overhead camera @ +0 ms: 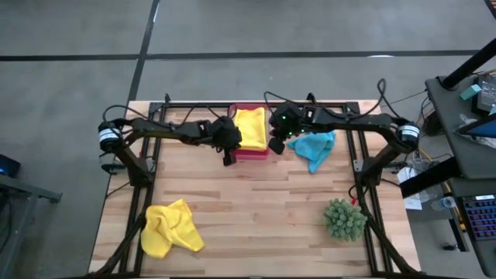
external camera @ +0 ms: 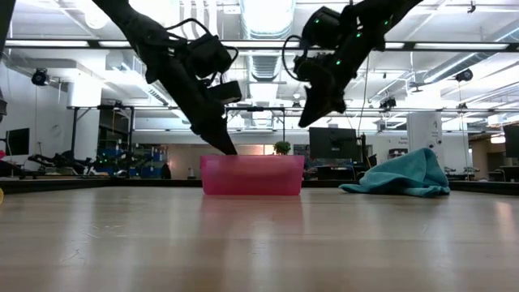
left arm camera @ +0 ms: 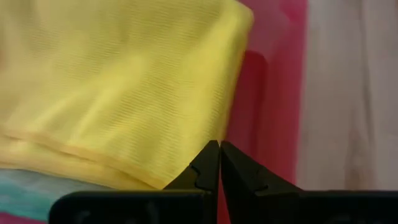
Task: Fold microfiber towels
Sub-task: Put the top yellow towel into the bin, then fold the blue towel
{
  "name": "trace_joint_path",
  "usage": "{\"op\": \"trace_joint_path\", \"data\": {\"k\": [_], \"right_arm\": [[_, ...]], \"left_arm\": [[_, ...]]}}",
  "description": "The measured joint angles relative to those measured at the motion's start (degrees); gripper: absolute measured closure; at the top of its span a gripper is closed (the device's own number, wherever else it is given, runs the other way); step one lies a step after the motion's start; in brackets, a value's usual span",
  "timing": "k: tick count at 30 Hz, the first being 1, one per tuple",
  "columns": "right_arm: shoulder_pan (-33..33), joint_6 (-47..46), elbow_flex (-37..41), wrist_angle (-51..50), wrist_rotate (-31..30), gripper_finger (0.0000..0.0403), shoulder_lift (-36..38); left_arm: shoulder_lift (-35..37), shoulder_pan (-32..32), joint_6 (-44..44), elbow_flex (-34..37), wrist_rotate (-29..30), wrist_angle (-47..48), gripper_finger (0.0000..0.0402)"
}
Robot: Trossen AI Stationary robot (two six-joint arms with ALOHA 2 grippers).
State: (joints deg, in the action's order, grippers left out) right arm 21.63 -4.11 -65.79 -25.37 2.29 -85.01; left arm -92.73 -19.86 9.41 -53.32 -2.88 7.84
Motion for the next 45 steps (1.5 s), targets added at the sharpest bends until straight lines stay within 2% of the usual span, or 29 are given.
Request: {"op": "trace_joint_path", "data": {"k": [6,9,15,22,25,29,34,45], "right_arm": [[0.0,-7.0,1.5,-6.5,-2.3,0.0391,4.1],[0.0,-11.4,3.1,-11.4,-2.5,0.0373,5.3],[-0.7,-18.3,8.7,-13.1,-2.5,0.0299,5.9],[-3.1,-26.1,13.1,-14.1,-2.8,0.0209,5.8],[-5.0,-27.8,13.5,-16.6,-6.7,0.0189,5.7],[-7.2,-30.3,13.6,-18.2,-12.8,0.0184,4.3],[-9.2,-31.2,13.6,-17.2,-13.6,0.0184,0.5],[-9.6,-29.3,13.6,-17.1,-19.0,0.0188,-6.2]], "left_arm": [[2.6,0.4,-0.1,-1.0,0.6,-0.1,0.0401],[5.0,1.4,-0.1,-1.1,0.6,-0.8,0.0401],[9.5,5.5,-0.1,-0.6,0.6,-4.2,0.0401],[11.2,9.4,-0.1,-0.6,0.6,-5.9,0.0401],[11.2,10.2,-0.1,-0.5,0.7,-6.6,0.0401],[10.6,10.3,-0.2,-0.5,2.6,-6.8,0.0401],[10.3,10.3,-0.2,-0.4,5.0,-7.5,0.0401],[10.3,10.6,-3.1,-0.3,5.1,-9.5,0.0401]]}}
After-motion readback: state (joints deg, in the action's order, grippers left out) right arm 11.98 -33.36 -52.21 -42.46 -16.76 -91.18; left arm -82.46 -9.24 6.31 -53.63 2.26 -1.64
